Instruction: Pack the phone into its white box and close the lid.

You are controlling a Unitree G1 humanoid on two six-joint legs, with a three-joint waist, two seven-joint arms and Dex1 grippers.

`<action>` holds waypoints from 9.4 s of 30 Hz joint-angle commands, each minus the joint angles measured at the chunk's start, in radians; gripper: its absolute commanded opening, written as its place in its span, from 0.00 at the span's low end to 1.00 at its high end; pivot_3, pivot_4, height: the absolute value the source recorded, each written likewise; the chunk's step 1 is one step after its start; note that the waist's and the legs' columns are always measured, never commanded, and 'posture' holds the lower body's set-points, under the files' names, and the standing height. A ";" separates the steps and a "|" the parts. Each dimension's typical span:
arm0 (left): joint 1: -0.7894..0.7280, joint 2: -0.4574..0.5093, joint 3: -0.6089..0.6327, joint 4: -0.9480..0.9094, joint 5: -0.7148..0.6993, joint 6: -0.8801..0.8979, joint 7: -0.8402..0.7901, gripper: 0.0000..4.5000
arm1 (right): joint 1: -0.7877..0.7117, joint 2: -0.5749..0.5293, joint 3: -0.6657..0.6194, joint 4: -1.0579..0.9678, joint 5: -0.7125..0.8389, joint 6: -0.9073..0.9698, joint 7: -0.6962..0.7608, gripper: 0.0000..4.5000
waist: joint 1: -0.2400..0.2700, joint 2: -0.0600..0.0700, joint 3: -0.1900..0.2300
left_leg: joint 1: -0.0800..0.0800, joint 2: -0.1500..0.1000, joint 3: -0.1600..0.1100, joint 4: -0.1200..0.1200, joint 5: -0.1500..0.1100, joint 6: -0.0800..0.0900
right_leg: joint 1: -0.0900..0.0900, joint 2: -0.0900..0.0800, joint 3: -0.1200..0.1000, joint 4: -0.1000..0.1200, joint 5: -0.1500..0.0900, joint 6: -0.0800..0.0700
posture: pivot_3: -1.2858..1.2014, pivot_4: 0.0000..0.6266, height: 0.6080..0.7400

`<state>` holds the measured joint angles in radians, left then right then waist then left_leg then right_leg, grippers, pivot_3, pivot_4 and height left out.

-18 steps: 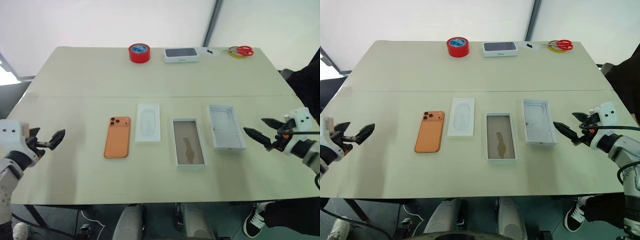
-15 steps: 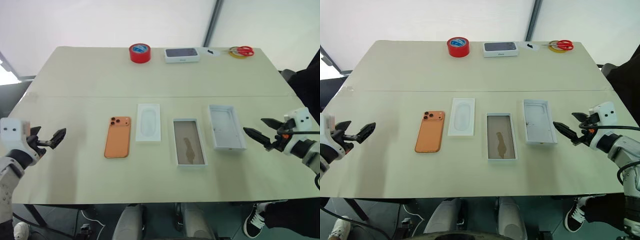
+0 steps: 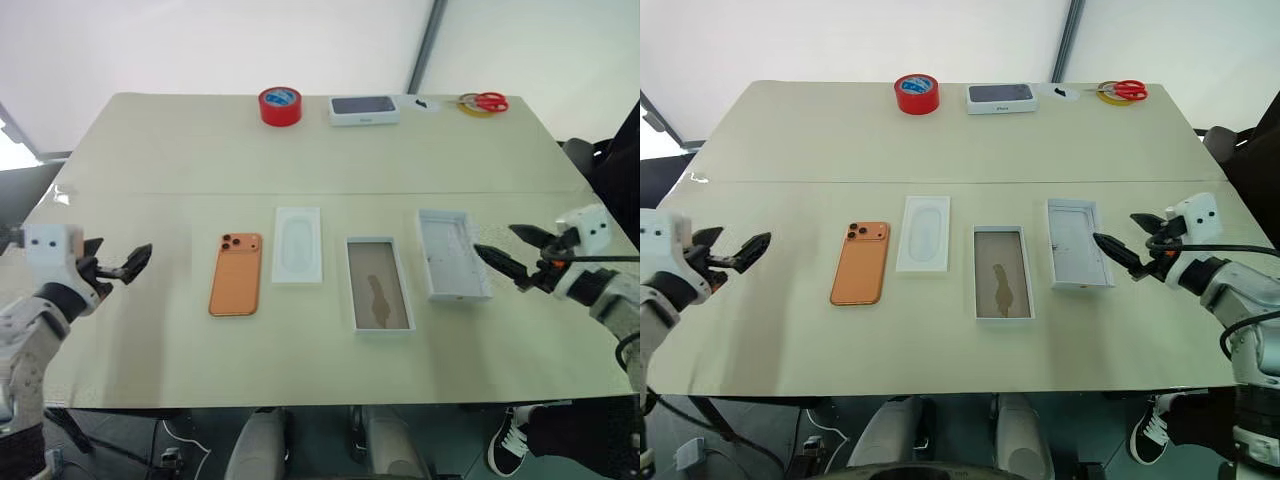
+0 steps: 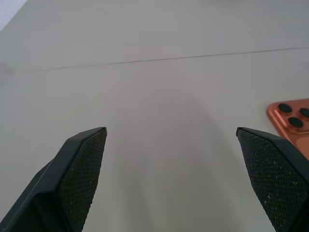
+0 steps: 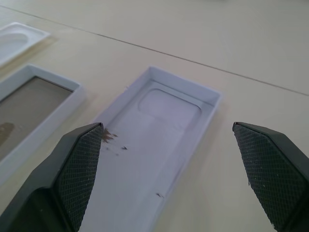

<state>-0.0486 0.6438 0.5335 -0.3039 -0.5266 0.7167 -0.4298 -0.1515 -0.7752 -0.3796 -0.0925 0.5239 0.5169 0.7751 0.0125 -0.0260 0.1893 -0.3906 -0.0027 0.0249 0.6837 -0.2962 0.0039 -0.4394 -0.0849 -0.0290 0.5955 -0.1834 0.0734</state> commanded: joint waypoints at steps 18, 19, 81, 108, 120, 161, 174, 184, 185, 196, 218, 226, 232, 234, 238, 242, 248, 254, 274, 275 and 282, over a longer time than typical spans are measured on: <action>-0.434 -0.427 -0.271 -0.080 -0.102 0.548 0.407 1.00 | -0.166 0.047 0.260 -0.251 -0.037 0.052 -0.047 1.00 | -0.001 -0.001 0.000 | 0.001 -0.001 -0.003 0.001 0.000 0.000 | 0.003 0.002 0.000 0.000 0.003 0.005 | 0.52 0.24 0.94; -0.444 -0.450 -0.261 -0.076 -0.105 0.572 0.421 1.00 | -0.161 0.048 0.265 -0.257 -0.041 0.051 -0.047 1.00 | 0.000 -0.001 0.000 | 0.001 -0.001 -0.003 0.001 0.000 0.000 | 0.003 0.002 0.000 0.000 0.002 0.005 | 0.52 0.24 0.94; -0.747 -0.680 0.137 0.139 -0.003 0.838 0.487 0.00 | -0.165 -0.195 0.738 -0.414 -0.298 0.142 0.271 0.01 | 0.001 -0.003 0.001 | 0.001 -0.002 -0.004 0.001 0.001 -0.001 | 0.004 0.001 -0.001 -0.001 0.002 0.004 | 0.52 0.24 0.94; -0.760 -0.692 0.221 -0.015 -0.053 0.898 0.506 0.00 | -0.429 0.091 0.747 -0.209 -0.414 0.126 0.248 0.77 | 0.001 -0.004 0.001 | 0.001 -0.003 -0.004 0.001 0.003 -0.005 | 0.003 -0.001 -0.002 0.001 0.003 0.005 | 0.52 0.24 0.94; -0.590 -0.839 0.007 -0.094 -0.130 0.898 0.609 0.00 | -0.336 -0.045 0.526 -0.186 -0.355 0.102 0.240 0.77 | -0.002 -0.004 0.001 | 0.001 -0.003 -0.004 0.001 0.003 -0.004 | 0.003 0.001 -0.001 0.000 0.003 0.004 | 0.52 0.24 0.94; -0.600 -0.607 -0.024 -0.120 -0.259 0.826 0.511 0.90 | -0.428 0.105 0.585 -0.085 -0.399 0.100 0.098 0.01 | -0.008 -0.003 0.001 | 0.001 -0.003 -0.004 0.000 0.003 -0.004 | 0.003 0.002 -0.001 0.000 0.001 0.002 | 0.52 0.24 0.94; -0.136 0.080 -0.322 -0.169 -0.034 0.165 -0.113 0.90 | -0.634 0.471 0.738 0.142 -0.516 0.208 -0.154 0.01 | -0.021 -0.002 0.001 | -0.001 -0.002 -0.003 -0.002 0.004 -0.006 | -0.002 -0.001 0.000 0.001 0.001 -0.002 | 0.52 0.24 0.94; 0.039 0.120 -0.253 -0.243 -0.084 0.073 -0.246 0.90 | -0.676 0.490 0.828 0.280 -0.648 0.201 -0.203 0.01 | -0.029 -0.001 0.002 | -0.002 -0.002 -0.002 -0.002 0.003 -0.005 | -0.003 -0.002 -0.001 0.002 0.002 -0.002 | 0.52 0.24 0.94; 0.047 0.122 -0.253 -0.245 -0.081 0.069 -0.247 0.90 | -0.675 0.478 0.840 0.276 -0.664 0.206 -0.198 0.01 | -0.029 -0.001 0.002 | -0.002 -0.002 -0.002 -0.003 0.003 -0.005 | -0.003 -0.002 -0.001 0.002 0.002 -0.002 | 0.52 0.24 0.94; 0.041 0.109 -0.267 -0.236 -0.076 0.057 -0.231 0.90 | -0.658 0.449 0.852 0.187 -0.733 0.210 -0.182 0.01 | -0.027 -0.001 0.002 | -0.001 -0.002 -0.002 -0.002 0.003 -0.005 | -0.003 -0.001 -0.002 0.002 0.002 -0.001 | 0.52 0.24 0.94; -0.195 -0.100 -0.046 -0.017 -0.243 0.601 0.189 0.95 | -0.686 0.632 1.004 0.111 -0.640 0.322 -0.093 0.00 | -0.027 -0.002 0.001 | -0.001 -0.001 -0.004 -0.002 0.003 -0.005 | -0.003 0.002 -0.002 0.003 0.004 0.002 | 0.52 0.24 0.94; -0.272 -0.216 -0.043 -0.038 -0.295 0.828 0.222 0.95 | -0.714 0.663 1.077 0.221 -0.689 0.260 -0.082 0.00 | -0.025 -0.002 0.000 | 0.000 -0.001 -0.005 -0.002 0.003 -0.006 | -0.001 0.001 -0.002 0.003 0.004 0.002 | 0.52 0.24 0.94; -0.316 -0.307 -0.055 -0.066 -0.298 0.896 0.239 0.95 | -0.704 0.661 1.071 0.218 -0.705 0.251 -0.071 0.00 | -0.024 -0.002 0.000 | 0.001 -0.002 -0.005 -0.002 0.003 -0.006 | 0.000 0.001 -0.002 0.003 0.004 0.002 | 0.52 0.24 0.94; -0.320 -0.318 -0.062 -0.067 -0.308 0.898 0.243 0.95 | -0.700 0.661 1.068 0.216 -0.710 0.250 -0.068 0.00 | -0.023 -0.002 0.000 | 0.000 -0.002 -0.005 -0.002 0.003 -0.006 | 0.000 0.000 -0.002 0.003 0.004 0.002 | 0.52 0.24 0.94; -0.335 -0.346 -0.049 -0.060 -0.344 0.898 0.253 0.95 | -0.689 0.660 1.069 0.209 -0.718 0.251 -0.067 0.00 | -0.023 -0.002 -0.001 | 0.001 -0.002 -0.005 -0.002 0.003 -0.006 | 0.000 0.000 -0.002 0.003 0.004 0.002 | 0.52 0.24 0.94; -0.361 -0.342 -0.010 -0.035 -0.367 0.898 0.256 0.95 | -0.679 0.662 1.071 0.203 -0.725 0.252 -0.066 0.00 | -0.022 -0.002 -0.001 | 0.001 -0.003 -0.005 -0.002 0.003 -0.006 | 0.000 -0.001 -0.002 0.003 0.004 0.002 | 0.52 0.24 0.94; -0.381 -0.308 0.005 -0.003 -0.431 0.898 0.259 0.95 | -0.671 0.665 1.070 0.201 -0.731 0.252 -0.064 0.00 | -0.028 -0.002 -0.001 | 0.001 -0.003 -0.006 -0.002 0.003 -0.006 | 0.000 -0.001 -0.003 0.003 0.004 0.002 | 0.52 0.24 0.94; -0.405 -0.288 0.022 0.025 -0.438 0.898 0.288 0.95 | -0.662 0.666 1.070 0.197 -0.741 0.250 -0.062 0.00 | -0.027 -0.002 -0.001 | 0.000 -0.003 -0.006 -0.003 0.003 -0.006 | -0.001 -0.001 -0.003 0.003 0.004 0.002 | 0.52 0.24 0.94; -0.414 -0.274 0.062 0.134 -0.463 0.898 0.313 0.33 | -0.661 0.619 1.022 0.125 -0.743 0.277 -0.053 0.00 | -0.027 -0.002 -0.001 | 0.000 -0.003 -0.006 -0.003 0.003 -0.007 | -0.001 -0.001 -0.003 0.003 0.004 0.002 | 0.52 0.24 0.94; -0.412 -0.275 0.065 0.133 -0.471 0.898 0.317 0.33 | -0.659 0.606 1.013 0.106 -0.738 0.279 -0.046 0.00 | -0.026 -0.002 -0.001 | 0.000 -0.003 -0.006 -0.003 0.003 -0.007 | -0.001 -0.001 -0.003 0.003 0.004 0.002 | 0.52 0.24 0.94; -0.383 -0.268 0.075 0.125 -0.540 0.898 0.354 0.13 | -0.645 0.508 0.932 -0.056 -0.671 0.310 0.030 0.00 | -0.027 -0.002 0.000 | -0.001 -0.003 -0.005 -0.003 0.003 -0.006 | -0.002 -0.002 -0.003 0.002 0.004 0.002 | 0.52 0.24 0.94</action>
<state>-0.4355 0.3657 0.5983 -0.1579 -1.0340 1.6057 -0.0879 -0.7930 -0.2616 0.5952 -0.0727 -0.1749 0.8248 0.7872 -0.0142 -0.0284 0.1890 -0.3913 -0.0058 0.0196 0.6804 -0.2929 -0.0026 -0.4415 -0.0868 -0.0320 0.5979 -0.1795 0.0756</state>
